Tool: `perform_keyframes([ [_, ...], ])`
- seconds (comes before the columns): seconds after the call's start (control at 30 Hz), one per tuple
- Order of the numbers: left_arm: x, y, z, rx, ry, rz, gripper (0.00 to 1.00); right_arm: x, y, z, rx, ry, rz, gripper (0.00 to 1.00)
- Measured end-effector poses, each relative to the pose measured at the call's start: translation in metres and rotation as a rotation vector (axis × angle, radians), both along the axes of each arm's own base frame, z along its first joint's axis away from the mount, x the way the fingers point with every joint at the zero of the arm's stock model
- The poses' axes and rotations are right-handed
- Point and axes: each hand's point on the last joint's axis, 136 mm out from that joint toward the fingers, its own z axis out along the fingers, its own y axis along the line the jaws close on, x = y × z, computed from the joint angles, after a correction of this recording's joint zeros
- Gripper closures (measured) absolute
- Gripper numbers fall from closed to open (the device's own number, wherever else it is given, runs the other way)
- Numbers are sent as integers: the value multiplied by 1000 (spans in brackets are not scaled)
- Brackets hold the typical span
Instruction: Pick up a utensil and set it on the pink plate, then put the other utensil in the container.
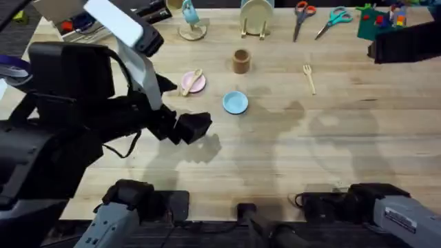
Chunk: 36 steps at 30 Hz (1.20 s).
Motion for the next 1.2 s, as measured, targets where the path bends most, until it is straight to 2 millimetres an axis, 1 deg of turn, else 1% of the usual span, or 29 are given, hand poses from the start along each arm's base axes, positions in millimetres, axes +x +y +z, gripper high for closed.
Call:
perform_keyframes([
  [0.17, 2, 0, 1, -1, -10, 1, 7, 0, 0, 0, 0, 0, 0, 5],
  [0.47, 5, -1, -3, 3, 6, -5, 7, 0, 0, 0, 0, 0, 0, 5],
  [0.77, 0, -12, 2, 37, -73, -155, 7, 0, 0, 0, 0, 0, 0, 6],
  [1.0, 3, -15, -6, 42, -109, -192, 8, 0, 0, 0, 0, 0, 0, 5],
  [1.2, 4, -20, -6, 20, -130, -216, 8, 1, 0, -1, 0, 3, 0, 6],
])
